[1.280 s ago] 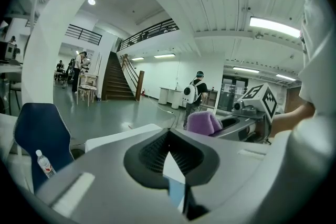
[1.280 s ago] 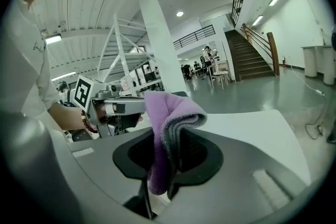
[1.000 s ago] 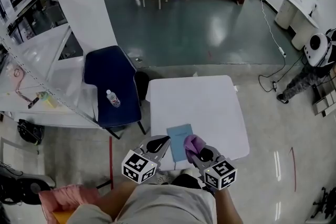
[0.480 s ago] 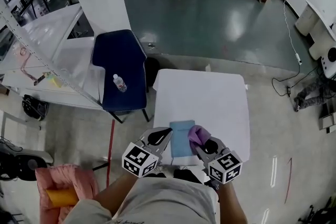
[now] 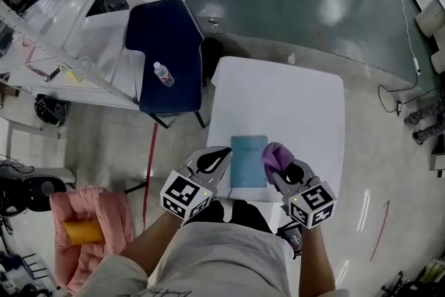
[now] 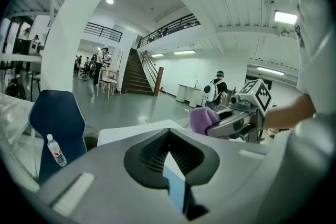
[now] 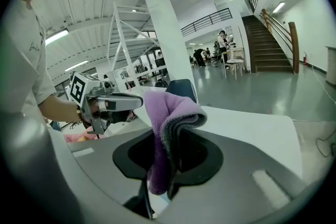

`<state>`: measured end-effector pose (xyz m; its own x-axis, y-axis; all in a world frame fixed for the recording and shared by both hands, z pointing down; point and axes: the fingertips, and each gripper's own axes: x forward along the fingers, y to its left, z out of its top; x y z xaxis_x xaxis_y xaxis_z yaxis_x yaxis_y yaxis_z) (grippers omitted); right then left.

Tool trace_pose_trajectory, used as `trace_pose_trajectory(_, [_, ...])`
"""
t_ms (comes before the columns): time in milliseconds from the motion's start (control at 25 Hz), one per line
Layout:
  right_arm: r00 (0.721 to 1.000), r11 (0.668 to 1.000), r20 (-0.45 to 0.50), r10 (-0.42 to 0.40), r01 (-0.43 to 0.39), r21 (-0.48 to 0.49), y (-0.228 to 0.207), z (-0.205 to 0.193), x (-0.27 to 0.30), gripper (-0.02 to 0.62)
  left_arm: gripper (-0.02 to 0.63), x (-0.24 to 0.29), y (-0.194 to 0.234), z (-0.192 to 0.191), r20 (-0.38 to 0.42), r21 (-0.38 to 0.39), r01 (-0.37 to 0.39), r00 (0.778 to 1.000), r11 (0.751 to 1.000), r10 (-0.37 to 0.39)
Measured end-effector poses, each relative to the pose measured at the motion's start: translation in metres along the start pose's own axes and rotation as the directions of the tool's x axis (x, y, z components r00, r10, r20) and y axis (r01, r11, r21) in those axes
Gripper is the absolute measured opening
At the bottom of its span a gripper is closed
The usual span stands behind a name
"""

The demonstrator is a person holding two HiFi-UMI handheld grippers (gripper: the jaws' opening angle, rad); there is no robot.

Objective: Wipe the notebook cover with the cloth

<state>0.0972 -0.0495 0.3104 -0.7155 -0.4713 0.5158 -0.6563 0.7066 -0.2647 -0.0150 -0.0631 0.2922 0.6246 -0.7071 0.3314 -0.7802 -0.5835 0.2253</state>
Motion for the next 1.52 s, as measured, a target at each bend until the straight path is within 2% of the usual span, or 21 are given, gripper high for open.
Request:
trace_pose_trajectory(360, [0.997,1.000,-0.083,0.002,-0.005,-0.027,-0.021,-0.023,0.027,0.109,0.000,0.009,0.026,-0.023,-0.005,-0.058,-0.046,0.999,0.997,0.046])
trace_pose_trajectory(920, [0.984,0.999,-0.177,0.008,-0.015,-0.040,-0.039,-0.069,0.076,0.109,0.000,0.017,0.059,-0.083,-0.070,-0.114,-0.100,0.993,0.988,0.093])
trace_pose_trajectory(1240, [0.969,0.991,-0.245,0.012,-0.044,-0.127,-0.042,-0.084,0.112,0.109,0.000,0.025,0.073,-0.108,-0.085,-0.137,-0.107,0.992,0.985,0.096])
trace_pose_trajectory(1520, [0.941,0.970,-0.337,0.020,-0.099,-0.220,-0.039,-0.104,0.138,0.109,0.000,0.031,0.082,-0.131,-0.097,-0.164,-0.111,0.991,0.980,0.096])
